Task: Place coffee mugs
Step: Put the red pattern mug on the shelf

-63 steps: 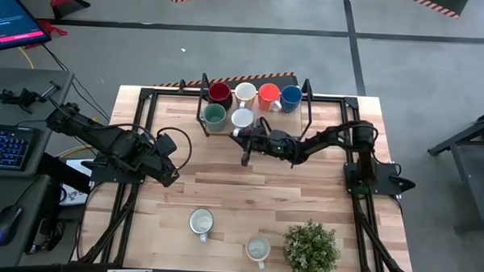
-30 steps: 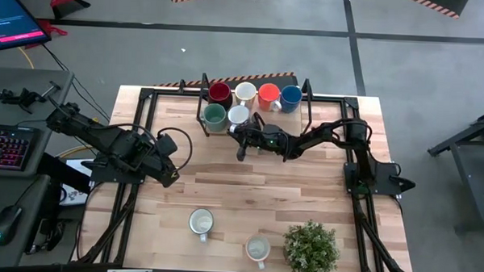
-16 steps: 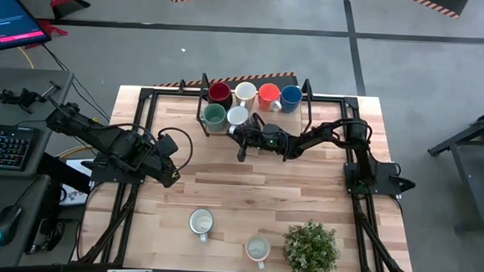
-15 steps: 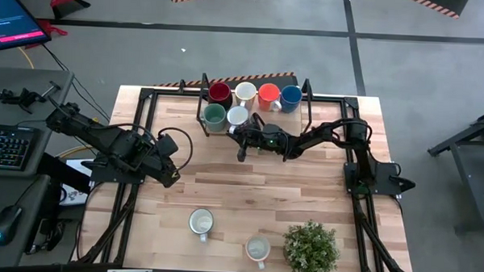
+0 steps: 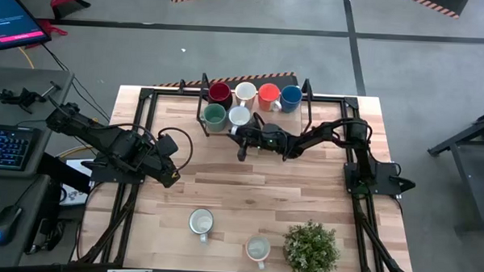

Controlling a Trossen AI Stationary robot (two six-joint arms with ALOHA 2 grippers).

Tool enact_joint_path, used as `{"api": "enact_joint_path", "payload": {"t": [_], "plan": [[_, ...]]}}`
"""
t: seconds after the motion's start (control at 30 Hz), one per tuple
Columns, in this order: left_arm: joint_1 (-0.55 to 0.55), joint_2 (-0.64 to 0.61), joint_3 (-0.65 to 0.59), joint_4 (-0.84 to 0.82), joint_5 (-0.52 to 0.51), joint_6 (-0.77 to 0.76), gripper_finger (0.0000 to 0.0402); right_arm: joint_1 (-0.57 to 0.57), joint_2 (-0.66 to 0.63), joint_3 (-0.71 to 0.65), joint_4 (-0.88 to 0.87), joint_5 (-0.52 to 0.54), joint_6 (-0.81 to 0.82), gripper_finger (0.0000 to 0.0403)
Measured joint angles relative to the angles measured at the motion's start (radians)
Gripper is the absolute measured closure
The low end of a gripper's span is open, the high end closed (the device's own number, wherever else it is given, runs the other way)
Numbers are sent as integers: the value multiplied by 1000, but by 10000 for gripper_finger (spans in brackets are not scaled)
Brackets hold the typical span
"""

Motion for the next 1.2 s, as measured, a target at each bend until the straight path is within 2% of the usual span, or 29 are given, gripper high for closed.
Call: {"api": "enact_joint_path", "payload": {"t": [0.97, 1.2], "plan": [[0, 0, 0, 0, 1, 0, 355, 0, 1, 0, -26, -1, 46, 337], [0, 0, 0, 0, 1, 0, 355, 0, 1, 0, -24, 0, 48, 315]]}}
